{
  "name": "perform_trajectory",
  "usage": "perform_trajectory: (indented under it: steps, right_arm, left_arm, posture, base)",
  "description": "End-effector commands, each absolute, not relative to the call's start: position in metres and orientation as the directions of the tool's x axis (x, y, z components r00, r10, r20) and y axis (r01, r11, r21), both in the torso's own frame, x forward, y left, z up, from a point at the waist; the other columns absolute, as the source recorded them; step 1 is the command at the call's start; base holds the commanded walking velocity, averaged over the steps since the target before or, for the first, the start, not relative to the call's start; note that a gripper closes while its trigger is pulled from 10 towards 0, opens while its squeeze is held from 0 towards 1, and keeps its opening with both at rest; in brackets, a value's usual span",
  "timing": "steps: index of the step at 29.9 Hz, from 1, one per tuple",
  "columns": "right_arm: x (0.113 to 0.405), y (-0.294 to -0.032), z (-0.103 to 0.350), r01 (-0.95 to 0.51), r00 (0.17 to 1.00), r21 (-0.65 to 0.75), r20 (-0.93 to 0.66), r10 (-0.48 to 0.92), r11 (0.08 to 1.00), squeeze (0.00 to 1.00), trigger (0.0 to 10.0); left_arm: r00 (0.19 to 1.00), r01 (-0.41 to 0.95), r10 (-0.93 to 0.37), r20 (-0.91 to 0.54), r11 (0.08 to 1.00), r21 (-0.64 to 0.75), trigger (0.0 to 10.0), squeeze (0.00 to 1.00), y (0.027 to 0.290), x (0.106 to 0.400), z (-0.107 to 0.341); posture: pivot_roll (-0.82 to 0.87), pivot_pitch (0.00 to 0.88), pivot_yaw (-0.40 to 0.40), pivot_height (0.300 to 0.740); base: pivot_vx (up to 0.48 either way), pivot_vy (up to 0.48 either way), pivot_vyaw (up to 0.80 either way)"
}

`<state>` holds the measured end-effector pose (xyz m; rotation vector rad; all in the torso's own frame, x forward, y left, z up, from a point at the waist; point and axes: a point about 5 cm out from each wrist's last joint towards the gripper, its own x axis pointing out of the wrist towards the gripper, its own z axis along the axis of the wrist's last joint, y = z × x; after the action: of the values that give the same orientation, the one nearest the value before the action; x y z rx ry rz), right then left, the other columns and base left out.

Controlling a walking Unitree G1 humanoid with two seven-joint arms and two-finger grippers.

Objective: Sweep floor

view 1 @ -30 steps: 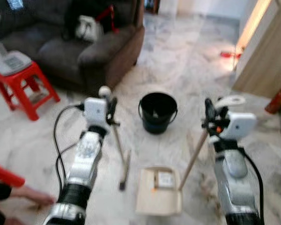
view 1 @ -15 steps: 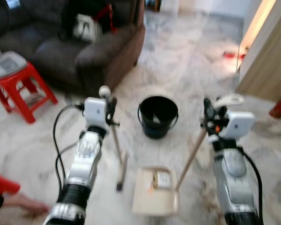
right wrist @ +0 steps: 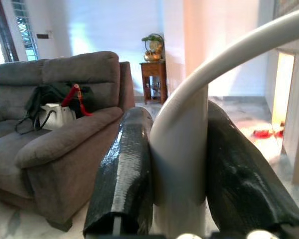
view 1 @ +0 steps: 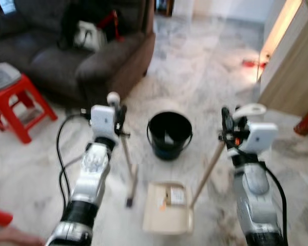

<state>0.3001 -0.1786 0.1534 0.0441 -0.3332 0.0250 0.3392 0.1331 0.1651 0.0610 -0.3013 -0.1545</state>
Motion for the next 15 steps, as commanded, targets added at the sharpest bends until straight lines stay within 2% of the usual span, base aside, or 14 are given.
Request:
perform_trajectory:
  steps: [1, 15]
  right_arm:
    - [0.2989, -0.1837, 0.1623, -0.017, 0.93, 0.052, 0.368, -0.003, 0.999, 0.0, 10.0]
    - [0.299, -0.1837, 0.163, -0.021, 0.929, 0.053, 0.371, -0.001, 0.998, 0.0, 10.0]
  left_arm:
    - [0.925, 0.166, -0.181, 0.334, 0.983, 0.074, 10.0, 0.0, 0.1248, 0.3396, 0.1761]
    - [0.925, 0.166, -0.18, 0.334, 0.984, 0.07, 10.0, 0.0, 0.1247, 0.3381, 0.1758]
  posture:
    - [0.08, 0.079, 0.0, 0.74]
    - [0.08, 0.08, -0.002, 0.74]
  base:
    - [0.307, 0.0, 0.0]
    - [0.306, 0.0, 0.0]
